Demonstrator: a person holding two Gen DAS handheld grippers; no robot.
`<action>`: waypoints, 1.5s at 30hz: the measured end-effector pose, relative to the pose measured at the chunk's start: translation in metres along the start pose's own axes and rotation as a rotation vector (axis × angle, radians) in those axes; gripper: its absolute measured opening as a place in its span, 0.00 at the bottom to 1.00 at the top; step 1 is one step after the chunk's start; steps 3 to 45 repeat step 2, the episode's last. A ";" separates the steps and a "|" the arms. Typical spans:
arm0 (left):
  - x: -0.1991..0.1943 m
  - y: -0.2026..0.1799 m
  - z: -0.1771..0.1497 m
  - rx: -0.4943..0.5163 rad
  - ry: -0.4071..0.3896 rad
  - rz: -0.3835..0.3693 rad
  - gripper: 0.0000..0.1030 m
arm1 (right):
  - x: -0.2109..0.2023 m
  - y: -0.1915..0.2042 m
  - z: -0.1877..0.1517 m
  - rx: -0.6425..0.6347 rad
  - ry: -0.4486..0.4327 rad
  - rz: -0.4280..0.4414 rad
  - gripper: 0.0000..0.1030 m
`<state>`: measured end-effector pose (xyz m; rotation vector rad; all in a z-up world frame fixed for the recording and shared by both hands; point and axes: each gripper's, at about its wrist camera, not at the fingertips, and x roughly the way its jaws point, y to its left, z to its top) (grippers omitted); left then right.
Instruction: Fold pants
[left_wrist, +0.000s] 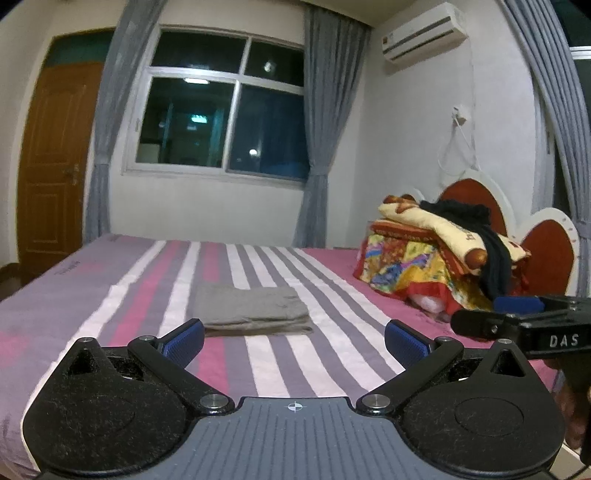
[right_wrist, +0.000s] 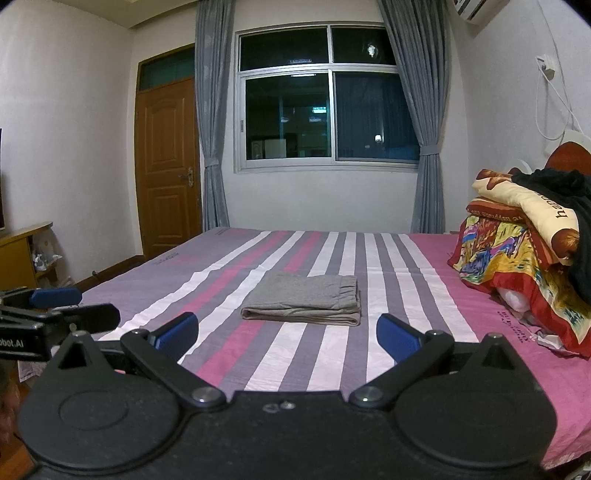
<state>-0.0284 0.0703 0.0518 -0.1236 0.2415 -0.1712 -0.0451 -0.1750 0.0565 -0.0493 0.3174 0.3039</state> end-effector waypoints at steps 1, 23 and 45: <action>-0.001 0.001 0.001 0.000 -0.007 0.003 1.00 | 0.000 0.001 0.000 0.000 0.000 0.000 1.00; 0.000 0.002 0.001 -0.004 -0.005 -0.003 1.00 | 0.000 -0.001 -0.001 -0.003 0.002 0.004 1.00; 0.000 0.002 0.001 -0.004 -0.005 -0.003 1.00 | 0.000 -0.001 -0.001 -0.003 0.002 0.004 1.00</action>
